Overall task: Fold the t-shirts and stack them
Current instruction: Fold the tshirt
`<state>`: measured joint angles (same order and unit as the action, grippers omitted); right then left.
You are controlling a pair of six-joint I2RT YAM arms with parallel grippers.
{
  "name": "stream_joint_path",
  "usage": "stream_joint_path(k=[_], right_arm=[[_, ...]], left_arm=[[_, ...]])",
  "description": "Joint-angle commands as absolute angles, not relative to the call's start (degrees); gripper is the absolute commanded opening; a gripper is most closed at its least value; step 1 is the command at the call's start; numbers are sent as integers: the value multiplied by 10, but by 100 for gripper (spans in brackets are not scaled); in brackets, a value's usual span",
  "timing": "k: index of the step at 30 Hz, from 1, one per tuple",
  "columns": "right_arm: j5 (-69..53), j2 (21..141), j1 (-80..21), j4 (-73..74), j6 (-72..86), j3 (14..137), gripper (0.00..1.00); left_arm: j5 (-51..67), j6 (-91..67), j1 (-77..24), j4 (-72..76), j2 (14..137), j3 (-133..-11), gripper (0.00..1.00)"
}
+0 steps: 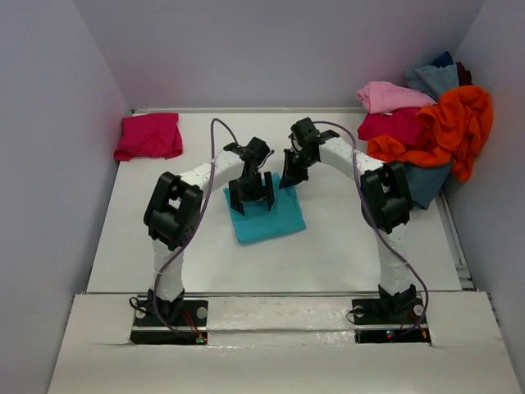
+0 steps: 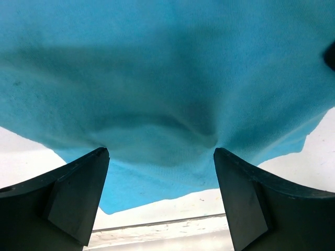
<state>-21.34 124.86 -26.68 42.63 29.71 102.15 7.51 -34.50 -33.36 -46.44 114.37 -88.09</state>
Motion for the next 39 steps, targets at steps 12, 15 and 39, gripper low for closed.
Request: stream_joint_path(k=[12, 15, 39], right_arm=[[-184, 1216, -269, 485, 297, 1046, 59], [-177, 1209, -269, 490, 298, 1034, 59], [-241, 1161, -269, 417, 308, 871, 40]], left_arm=[[76, -337, -331, -464, 1135, -872, 93], [76, -337, -331, -466, 1136, -875, 93], [74, -335, -326, -472, 1147, -884, 93]])
